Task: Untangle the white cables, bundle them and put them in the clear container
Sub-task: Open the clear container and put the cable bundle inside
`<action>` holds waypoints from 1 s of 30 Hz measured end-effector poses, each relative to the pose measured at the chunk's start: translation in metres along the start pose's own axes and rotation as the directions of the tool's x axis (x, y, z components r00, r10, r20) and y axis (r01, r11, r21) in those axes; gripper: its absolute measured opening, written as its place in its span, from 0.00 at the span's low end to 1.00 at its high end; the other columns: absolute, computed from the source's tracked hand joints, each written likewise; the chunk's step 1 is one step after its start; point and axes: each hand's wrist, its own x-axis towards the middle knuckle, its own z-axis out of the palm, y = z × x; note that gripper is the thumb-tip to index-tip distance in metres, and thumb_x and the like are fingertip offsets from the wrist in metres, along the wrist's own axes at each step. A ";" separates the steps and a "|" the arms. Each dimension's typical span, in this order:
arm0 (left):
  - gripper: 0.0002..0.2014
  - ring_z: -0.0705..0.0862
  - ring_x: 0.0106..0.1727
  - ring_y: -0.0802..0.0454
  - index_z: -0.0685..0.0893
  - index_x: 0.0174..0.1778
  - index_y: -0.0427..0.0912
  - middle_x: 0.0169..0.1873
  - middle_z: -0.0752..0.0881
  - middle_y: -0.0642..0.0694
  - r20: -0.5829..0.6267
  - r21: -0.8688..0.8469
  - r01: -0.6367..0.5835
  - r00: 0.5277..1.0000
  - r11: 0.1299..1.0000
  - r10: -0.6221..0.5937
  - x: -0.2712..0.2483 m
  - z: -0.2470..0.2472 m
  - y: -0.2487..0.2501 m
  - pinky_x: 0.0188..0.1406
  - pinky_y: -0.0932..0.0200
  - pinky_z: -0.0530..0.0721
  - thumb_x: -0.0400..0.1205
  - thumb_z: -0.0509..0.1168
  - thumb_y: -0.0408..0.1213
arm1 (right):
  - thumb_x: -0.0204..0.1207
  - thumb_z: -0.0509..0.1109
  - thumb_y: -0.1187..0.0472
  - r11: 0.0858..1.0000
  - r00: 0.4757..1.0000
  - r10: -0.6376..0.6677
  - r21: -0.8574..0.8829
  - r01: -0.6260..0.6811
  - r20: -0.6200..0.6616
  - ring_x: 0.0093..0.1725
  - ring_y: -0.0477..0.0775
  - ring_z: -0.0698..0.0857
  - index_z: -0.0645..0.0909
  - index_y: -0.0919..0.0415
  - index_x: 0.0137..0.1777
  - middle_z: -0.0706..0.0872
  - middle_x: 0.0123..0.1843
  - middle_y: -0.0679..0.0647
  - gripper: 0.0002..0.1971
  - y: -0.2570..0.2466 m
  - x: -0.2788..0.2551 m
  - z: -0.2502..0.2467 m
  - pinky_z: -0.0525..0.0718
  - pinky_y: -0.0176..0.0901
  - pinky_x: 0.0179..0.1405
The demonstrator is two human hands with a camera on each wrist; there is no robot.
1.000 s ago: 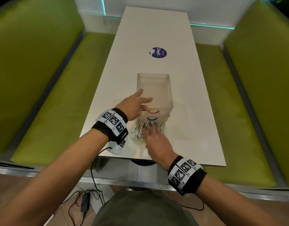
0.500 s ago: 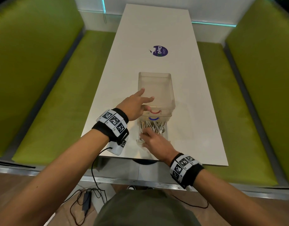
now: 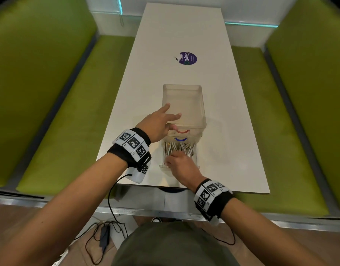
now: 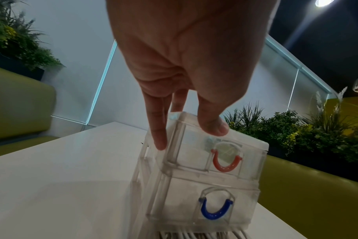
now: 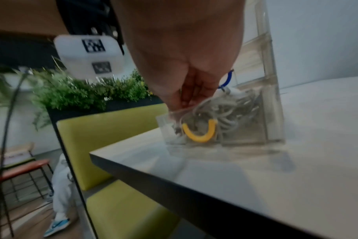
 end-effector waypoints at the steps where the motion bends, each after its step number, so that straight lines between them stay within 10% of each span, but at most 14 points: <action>1: 0.21 0.69 0.78 0.41 0.71 0.76 0.58 0.84 0.54 0.44 -0.001 -0.001 -0.003 1.000 1.000 0.003 0.000 0.000 0.000 0.71 0.48 0.71 0.86 0.60 0.42 | 0.70 0.70 0.72 0.999 1.000 -0.025 -0.030 0.025 0.013 0.40 0.64 0.82 0.84 0.68 0.38 0.84 0.38 0.61 0.03 -0.001 -0.004 -0.001 0.84 0.53 0.37; 10: 0.21 0.70 0.78 0.42 0.71 0.76 0.57 0.84 0.54 0.44 -0.010 -0.015 -0.006 1.000 1.000 0.006 -0.001 0.002 0.000 0.72 0.47 0.71 0.86 0.58 0.38 | 0.57 0.84 0.66 0.964 0.989 0.018 -0.260 -0.056 -0.146 0.64 0.69 0.80 0.85 0.66 0.56 0.84 0.61 0.67 0.25 0.005 -0.038 -0.009 0.82 0.57 0.61; 16: 0.21 0.69 0.78 0.41 0.72 0.76 0.56 0.84 0.54 0.44 -0.010 -0.018 -0.002 1.000 1.000 0.002 -0.001 0.002 0.000 0.72 0.46 0.71 0.86 0.58 0.37 | 0.72 0.76 0.60 0.965 0.949 0.239 -0.060 -0.256 -0.208 0.65 0.66 0.74 0.78 0.67 0.65 0.80 0.63 0.65 0.23 0.016 -0.044 -0.018 0.77 0.54 0.64; 30: 0.25 0.83 0.65 0.46 0.72 0.76 0.53 0.83 0.55 0.40 0.030 -0.023 -0.001 1.000 1.000 0.002 0.000 -0.002 0.002 0.67 0.48 0.76 0.84 0.55 0.28 | 0.56 0.84 0.67 0.943 0.984 0.126 -0.294 -0.157 -0.123 0.39 0.60 0.87 0.87 0.60 0.41 0.88 0.42 0.56 0.13 0.036 -0.021 -0.011 0.83 0.44 0.35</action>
